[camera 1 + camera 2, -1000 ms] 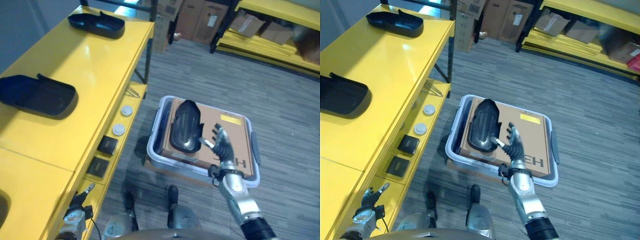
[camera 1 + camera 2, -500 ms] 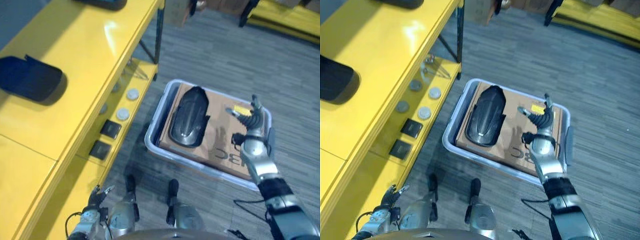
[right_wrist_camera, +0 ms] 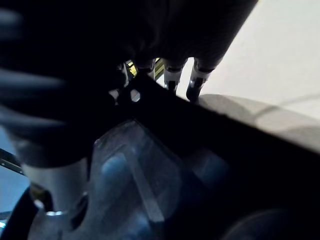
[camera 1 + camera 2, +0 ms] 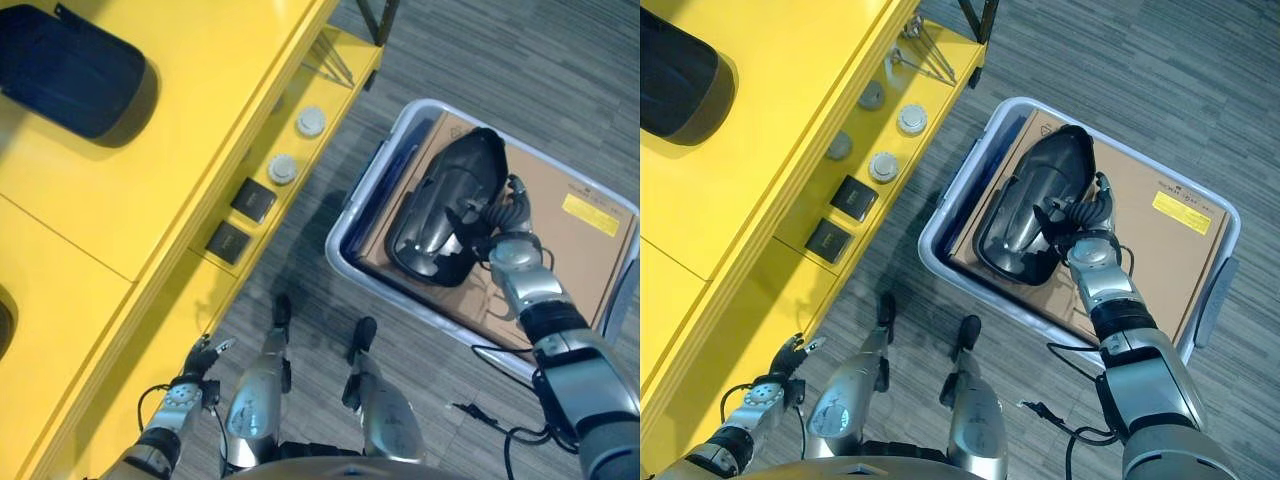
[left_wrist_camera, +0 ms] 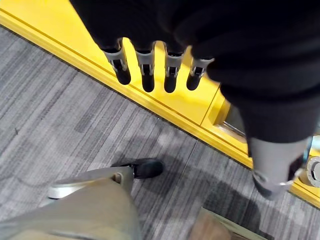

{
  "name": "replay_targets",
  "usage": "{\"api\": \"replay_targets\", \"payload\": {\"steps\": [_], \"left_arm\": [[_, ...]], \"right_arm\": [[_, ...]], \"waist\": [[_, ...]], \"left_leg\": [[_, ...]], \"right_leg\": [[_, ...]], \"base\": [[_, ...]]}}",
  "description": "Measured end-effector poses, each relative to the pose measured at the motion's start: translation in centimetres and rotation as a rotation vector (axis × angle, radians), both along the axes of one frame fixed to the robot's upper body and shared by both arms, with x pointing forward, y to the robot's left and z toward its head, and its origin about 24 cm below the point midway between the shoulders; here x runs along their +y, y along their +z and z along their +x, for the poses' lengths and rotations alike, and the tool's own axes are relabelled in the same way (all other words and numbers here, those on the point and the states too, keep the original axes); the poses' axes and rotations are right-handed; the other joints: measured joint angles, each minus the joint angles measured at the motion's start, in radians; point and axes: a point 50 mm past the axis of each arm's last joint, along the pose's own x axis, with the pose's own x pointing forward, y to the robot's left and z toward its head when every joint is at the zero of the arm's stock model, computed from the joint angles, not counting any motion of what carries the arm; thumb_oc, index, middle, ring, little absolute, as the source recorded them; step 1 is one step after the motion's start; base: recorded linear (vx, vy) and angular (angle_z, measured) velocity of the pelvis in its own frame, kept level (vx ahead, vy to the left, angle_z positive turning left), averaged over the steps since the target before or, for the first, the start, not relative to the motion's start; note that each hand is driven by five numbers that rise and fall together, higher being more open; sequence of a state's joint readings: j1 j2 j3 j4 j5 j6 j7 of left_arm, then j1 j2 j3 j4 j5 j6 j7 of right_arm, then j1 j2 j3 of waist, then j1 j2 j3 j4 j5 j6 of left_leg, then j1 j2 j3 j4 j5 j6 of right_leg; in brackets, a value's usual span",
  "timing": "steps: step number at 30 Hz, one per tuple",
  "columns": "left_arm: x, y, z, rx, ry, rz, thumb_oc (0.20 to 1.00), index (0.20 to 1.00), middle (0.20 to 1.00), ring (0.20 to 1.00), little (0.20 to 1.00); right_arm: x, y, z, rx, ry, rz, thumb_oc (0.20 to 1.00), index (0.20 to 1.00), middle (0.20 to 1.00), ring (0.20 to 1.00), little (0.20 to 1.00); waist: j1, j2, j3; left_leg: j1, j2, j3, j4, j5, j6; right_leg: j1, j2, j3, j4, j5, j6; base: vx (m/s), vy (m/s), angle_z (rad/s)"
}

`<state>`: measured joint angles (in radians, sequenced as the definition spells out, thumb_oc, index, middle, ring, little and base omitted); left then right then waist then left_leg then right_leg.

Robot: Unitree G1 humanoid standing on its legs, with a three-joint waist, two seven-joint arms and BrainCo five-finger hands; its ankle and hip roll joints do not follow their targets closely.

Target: Move parts from the plastic box to the shelf.

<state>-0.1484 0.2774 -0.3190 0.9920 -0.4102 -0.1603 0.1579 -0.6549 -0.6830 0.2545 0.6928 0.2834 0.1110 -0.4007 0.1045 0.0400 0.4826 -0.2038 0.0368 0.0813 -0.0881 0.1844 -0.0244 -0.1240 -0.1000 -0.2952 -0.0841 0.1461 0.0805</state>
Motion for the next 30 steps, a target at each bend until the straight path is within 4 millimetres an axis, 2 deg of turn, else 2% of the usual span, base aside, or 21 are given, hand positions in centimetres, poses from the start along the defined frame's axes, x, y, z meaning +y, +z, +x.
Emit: {"api": "replay_targets", "payload": {"steps": [3, 4, 5, 6, 8, 11, 12, 14, 16, 18, 21, 23, 24, 25, 27, 29, 30], "left_arm": [[-0.2, 0.2, 0.4, -0.013, -0.012, -0.007, 1.000, 1.000, 1.000, 1.000, 1.000], [-0.3, 0.3, 0.6, -0.014, -0.022, -0.006, 1.000, 1.000, 1.000, 1.000, 1.000], [-0.4, 0.2, 0.6, -0.011, -0.030, -0.006, 1.000, 1.000, 1.000, 1.000, 1.000], [-0.5, 0.3, 0.6, -0.014, -0.037, -0.006, 1.000, 1.000, 1.000, 1.000, 1.000], [-0.6, 0.2, 0.5, -0.005, -0.046, -0.004, 1.000, 1.000, 1.000, 1.000, 1.000], [-0.5, 0.1, 0.4, -0.001, -0.044, 0.000, 1.000, 1.000, 1.000, 1.000, 1.000], [-0.2, 0.0, 0.1, 0.007, -0.042, 0.006, 1.000, 1.000, 1.000, 1.000, 1.000], [0.2, -0.3, -0.6, 0.025, -0.037, 0.014, 1.000, 1.000, 1.000, 1.000, 1.000], [0.4, -0.5, -1.1, 0.037, -0.031, 0.018, 1.000, 1.000, 1.000, 1.000, 1.000], [0.6, -0.6, -1.4, 0.045, -0.021, 0.025, 1.000, 1.000, 1.000, 1.000, 1.000], [1.5, -0.9, -2.4, 0.062, 0.005, 0.064, 1.000, 1.000, 1.000, 1.000, 1.000], [1.8, -0.8, -2.3, 0.062, -0.015, 0.085, 1.000, 1.000, 1.000, 1.000, 1.000], [1.7, -0.1, -1.7, 0.024, -0.057, 0.099, 1.000, 1.000, 1.000, 1.000, 1.000], [1.5, 0.4, -1.1, -0.007, -0.080, 0.099, 1.000, 1.000, 1.000, 1.000, 1.000], [1.0, 1.4, 0.0, -0.070, -0.117, 0.092, 1.000, 1.000, 1.000, 1.000, 1.000], [0.1, 3.3, 1.7, -0.169, -0.184, 0.071, 1.000, 1.000, 1.000, 1.000, 1.000], [-1.0, 5.7, 3.2, -0.271, -0.248, 0.044, 1.000, 1.000, 1.000, 1.000, 1.000]], "right_arm": [[-0.3, -0.6, 0.1, 0.068, -0.014, -0.026, 1.000, 1.000, 1.000, 1.000, 1.000], [-0.4, -0.9, 0.1, 0.090, -0.019, -0.031, 0.796, 0.796, 0.796, 0.796, 0.796], [-0.2, -0.9, 0.3, 0.109, -0.018, -0.056, 0.464, 0.464, 0.464, 0.464, 0.464], [-0.3, -1.1, 0.3, 0.136, -0.025, -0.064, 0.200, 0.200, 0.200, 0.200, 0.200], [-0.3, -1.4, 0.3, 0.181, -0.036, -0.113, 0.200, 0.200, 0.200, 0.200, 0.200], [-0.7, -3.7, -0.4, 0.340, -0.078, -0.228, 0.200, 0.200, 0.200, 0.200, 0.200], [-0.7, -5.7, -1.2, 0.421, -0.100, -0.229, 0.200, 0.200, 0.200, 0.200, 0.200], [-0.5, -8.3, -2.4, 0.516, -0.111, -0.204, 0.200, 0.200, 0.200, 0.200, 0.200], [-0.9, -11.2, -4.5, 0.633, -0.129, -0.182, 0.200, 0.200, 0.200, 0.200, 0.200], [-1.5, -13.4, -6.4, 0.717, -0.150, -0.166, 0.200, 0.200, 0.200, 0.200, 0.200], [-2.4, -17.5, -11.1, 0.885, -0.197, -0.119, 0.200, 0.200, 0.200, 0.200, 0.200], [-2.8, -18.5, -12.7, 0.921, -0.227, -0.099, 0.200, 0.200, 0.200, 0.200, 0.200], [-3.3, -19.2, -14.2, 0.886, -0.248, -0.080, 0.200, 0.200, 0.200, 0.200, 0.200], [-3.4, -19.4, -14.7, 0.866, -0.258, -0.094, 0.200, 0.200, 0.200, 0.200, 0.200], [-3.4, -19.2, -14.9, 0.819, -0.253, -0.117, 0.200, 0.200, 0.200, 0.200, 0.200], [-3.1, -18.3, -14.2, 0.719, -0.214, -0.171, 0.200, 0.200, 0.200, 0.200, 0.200], [-2.8, -16.8, -13.5, 0.609, -0.167, -0.220, 0.200, 0.200, 0.200, 0.200, 0.200]], "waist": [[0.000, 0.000, 0.000], [-0.001, 0.000, 0.000], [-0.002, 0.000, 0.000], [0.001, 0.000, 0.000], [0.002, -0.001, -0.001], [0.008, -0.010, -0.015], [0.008, -0.025, -0.049], [0.009, -0.042, -0.103], [0.008, -0.049, -0.136], [0.014, -0.055, -0.164], [0.018, -0.076, -0.255], [0.008, -0.078, -0.270], [0.001, -0.080, -0.298], [-0.005, -0.080, -0.318], [-0.011, -0.082, -0.331], [-0.033, -0.081, -0.343], [-0.046, -0.081, -0.345]], "left_leg": [[0.004, 0.001, -0.004, 0.000, 0.002, 0.000], [0.009, 0.001, -0.006, 0.000, 0.002, 0.000], [0.017, 0.001, -0.010, 0.000, 0.001, 0.000], [0.021, 0.001, -0.016, 0.000, 0.001, 0.000], [0.026, 0.001, -0.020, 0.000, 0.002, -0.001], [0.068, 0.002, -0.025, 0.000, -0.005, -0.009], [0.072, 0.004, -0.027, 0.000, -0.006, -0.009], [0.074, 0.005, -0.027, 0.000, -0.005, -0.007], [0.096, 0.005, -0.026, 0.000, -0.013, -0.008], [0.127, 0.005, -0.027, -0.001, -0.027, -0.016], [0.150, 0.007, -0.025, -0.001, -0.041, -0.019], [0.172, 0.008, -0.024, -0.002, -0.045, -0.017], [0.196, 0.009, -0.015, -0.007, -0.053, -0.013], [0.199, 0.010, -0.010, -0.007, -0.054, -0.013], [0.206, 0.011, -0.002, -0.007, -0.055, -0.013], [0.208, 0.013, 0.000, -0.007, -0.055, -0.013], [0.217, 0.013, 0.002, -0.007, -0.055, -0.013]], "right_leg": [[0.010, 0.000, -0.010, 0.000, -0.001, 0.001], [0.017, 0.000, -0.015, 0.000, -0.001, 0.002], [0.026, 0.001, -0.018, -0.001, -0.004, 0.003], [0.033, 0.000, -0.020, -0.004, -0.007, 0.004], [0.039, 0.000, -0.022, -0.006, -0.009, 0.004], [0.085, -0.001, -0.030, -0.002, -0.012, 0.005], [0.091, -0.001, -0.036, -0.002, -0.017, 0.005], [0.095, 0.000, -0.040, 0.000, -0.021, 0.002], [0.118, 0.000, -0.043, -0.002, -0.026, 0.002], [0.150, -0.001, -0.045, -0.001, -0.037, 0.004], [0.171, 0.000, -0.044, -0.006, -0.055, 0.002], [0.193, 0.000, -0.044, -0.006, -0.057, 0.002], [0.215, 0.000, -0.041, -0.006, -0.067, 0.007], [0.215, 0.000, -0.036, -0.006, -0.072, 0.003], [0.217, 0.000, -0.026, -0.006, -0.070, 0.002], [0.222, 0.001, -0.018, -0.006, -0.066, 0.001], [0.230, 0.001, -0.015, -0.006, -0.065, 0.001]], "base": [[0.00, -0.014, 0.08], [0.00, -0.005, 0.12], [0.00, -0.002, 0.14], [0.00, -0.003, 0.12], [0.00, -0.015, 0.06], [0.00, -0.054, 0.07], [-0.01, -0.041, 0.08], [0.00, -0.041, 0.04], [0.02, -0.061, 0.03], [0.00, -0.052, 0.03], [0.05, -0.049, -0.03], [0.06, -0.033, -0.03], [0.02, -0.019, -0.11], [0.01, -0.021, -0.16], [-0.03, -0.021, -0.15], [-0.04, -0.033, -0.11], [-0.05, -0.028, -0.06]]}}
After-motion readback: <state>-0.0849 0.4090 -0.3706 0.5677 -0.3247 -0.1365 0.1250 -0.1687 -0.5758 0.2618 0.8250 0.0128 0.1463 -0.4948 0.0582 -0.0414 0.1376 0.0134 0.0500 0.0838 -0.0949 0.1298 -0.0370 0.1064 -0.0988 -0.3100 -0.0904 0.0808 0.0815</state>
